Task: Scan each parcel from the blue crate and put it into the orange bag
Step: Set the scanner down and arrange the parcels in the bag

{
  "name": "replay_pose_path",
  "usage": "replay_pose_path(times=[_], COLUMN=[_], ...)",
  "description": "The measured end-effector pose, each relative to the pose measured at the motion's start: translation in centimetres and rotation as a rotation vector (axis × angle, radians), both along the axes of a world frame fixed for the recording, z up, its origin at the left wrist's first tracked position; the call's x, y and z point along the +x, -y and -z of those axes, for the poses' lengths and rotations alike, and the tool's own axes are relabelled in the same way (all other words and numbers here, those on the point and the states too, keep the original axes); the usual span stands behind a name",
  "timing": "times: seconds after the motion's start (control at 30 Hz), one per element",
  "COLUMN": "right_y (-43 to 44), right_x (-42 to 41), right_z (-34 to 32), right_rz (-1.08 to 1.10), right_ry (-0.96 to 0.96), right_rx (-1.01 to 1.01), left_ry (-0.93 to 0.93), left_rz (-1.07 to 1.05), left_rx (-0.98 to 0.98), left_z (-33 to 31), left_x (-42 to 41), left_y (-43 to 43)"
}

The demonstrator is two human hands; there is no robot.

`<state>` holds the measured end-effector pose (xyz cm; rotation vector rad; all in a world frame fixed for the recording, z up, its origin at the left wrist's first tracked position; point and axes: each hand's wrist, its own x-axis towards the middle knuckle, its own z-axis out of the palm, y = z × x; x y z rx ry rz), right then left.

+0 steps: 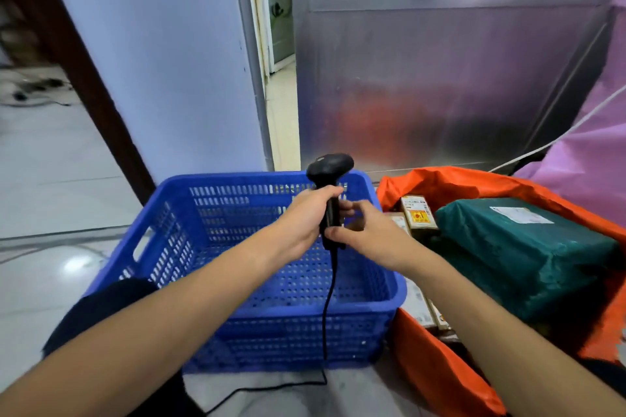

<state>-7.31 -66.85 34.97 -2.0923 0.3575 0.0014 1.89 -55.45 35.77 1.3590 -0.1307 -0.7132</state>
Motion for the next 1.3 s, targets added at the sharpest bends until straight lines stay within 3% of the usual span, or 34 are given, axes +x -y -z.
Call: replay_pose_path(times=[0.3, 0.5, 0.83, 1.13, 1.3], right_y=[-6.4, -8.2, -9.4, -7.3, -5.8], right_x=[3.2, 5.0, 6.0, 4.0, 2.1], right_z=[2.1, 2.7, 3.0, 3.6, 3.5], right_rz=[-0.267, -0.254, -0.274, -0.170, -0.168], right_ry=[0.015, 0.089, 0.169, 0.278, 0.238], right_rx=[-0.143, -0.133, -0.181, -0.298, -0.284], left_ry=[0.210, 0.344, 0.318, 0.358, 0.398], left_rz=[-0.045, -0.016, -0.076, 0.060, 0.160], left_rx=[0.191, 0.299, 0.284, 0.254, 0.302], left_z=[1.7, 0.8, 0.8, 1.9, 2.7], left_x=[1.7, 2.2, 3.1, 2.1, 1.2], left_y=[-9.7, -11.9, -12.6, -10.1, -8.8])
